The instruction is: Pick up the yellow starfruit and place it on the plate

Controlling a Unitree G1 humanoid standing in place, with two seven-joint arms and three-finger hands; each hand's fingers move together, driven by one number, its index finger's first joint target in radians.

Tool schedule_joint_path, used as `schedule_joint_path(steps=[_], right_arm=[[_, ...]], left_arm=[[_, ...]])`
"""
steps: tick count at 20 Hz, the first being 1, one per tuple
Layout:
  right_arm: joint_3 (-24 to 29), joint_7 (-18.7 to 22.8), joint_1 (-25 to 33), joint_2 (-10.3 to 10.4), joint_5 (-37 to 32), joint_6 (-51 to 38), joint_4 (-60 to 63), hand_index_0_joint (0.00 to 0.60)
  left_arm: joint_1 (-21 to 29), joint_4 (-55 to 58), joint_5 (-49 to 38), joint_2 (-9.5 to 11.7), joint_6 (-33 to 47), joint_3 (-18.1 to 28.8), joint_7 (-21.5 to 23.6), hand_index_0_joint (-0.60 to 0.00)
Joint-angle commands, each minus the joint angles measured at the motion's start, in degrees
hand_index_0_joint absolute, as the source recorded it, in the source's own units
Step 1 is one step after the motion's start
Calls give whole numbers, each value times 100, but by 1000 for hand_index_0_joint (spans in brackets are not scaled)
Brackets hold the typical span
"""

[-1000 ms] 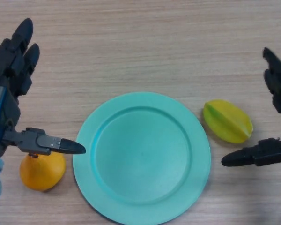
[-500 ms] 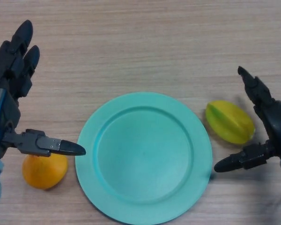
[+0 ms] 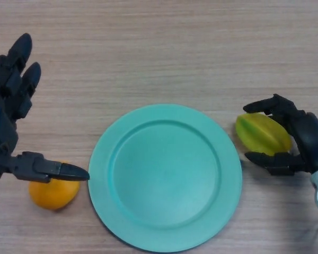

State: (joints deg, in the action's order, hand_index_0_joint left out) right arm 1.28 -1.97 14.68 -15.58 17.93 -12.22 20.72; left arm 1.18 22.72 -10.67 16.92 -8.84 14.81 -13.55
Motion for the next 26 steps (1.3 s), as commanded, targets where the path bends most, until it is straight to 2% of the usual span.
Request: schedule_joint_path(steps=[1,5,7,9,10,11,12,13,14,17,18,21,23,24,25,26], right_arm=[[284,134,158,-207,-489,-380,-436,600],[405,49,83,-223,-917,104,-1041,600],[385,-1,18,-152,-1133,599,-1642,600],[254,-25,-72,-20,-1268,1202,-2384,600],[96,-55,-165,123,-1406,1596,-2909,600],[43,-44,-168,160,-1404,1668,-3018,600],[-184,4,-329,323,-1480,1993,-3432,600],[-263,13,-392,376,-1546,2172,-3593,600],[-563,149,-543,433,-1597,2364,-3893,600],[-1098,414,-858,464,-1565,2364,-4122,600],[-1412,646,-939,467,-1533,2163,-4018,600],[-1767,929,-1045,469,-1274,1782,-3654,600],[-1916,1023,-1161,469,-1321,1965,-3575,600],[-1944,925,-1192,469,-1287,2117,-3625,550],[-1941,899,-1188,469,-1267,2130,-3638,451],[-1922,812,-1190,469,-1197,2174,-3689,300]], left_arm=[[82,484,-274,233,316,395,-109,0],[96,567,-471,236,179,448,-121,0],[115,632,-547,242,103,448,-109,0],[165,646,-603,247,89,406,-81,0],[256,645,-689,286,76,407,-53,0],[262,621,-649,281,179,384,-41,0],[319,596,-612,289,249,332,37,0],[338,594,-606,299,258,323,52,0],[314,594,-615,270,313,300,77,0],[322,619,-628,262,281,256,135,0],[342,677,-613,250,219,212,176,0],[401,750,-643,253,157,178,190,0],[345,793,-607,226,195,146,152,0],[334,870,-625,232,82,163,129,0],[333,876,-618,233,73,162,122,0],[339,892,-586,232,57,150,110,0]])
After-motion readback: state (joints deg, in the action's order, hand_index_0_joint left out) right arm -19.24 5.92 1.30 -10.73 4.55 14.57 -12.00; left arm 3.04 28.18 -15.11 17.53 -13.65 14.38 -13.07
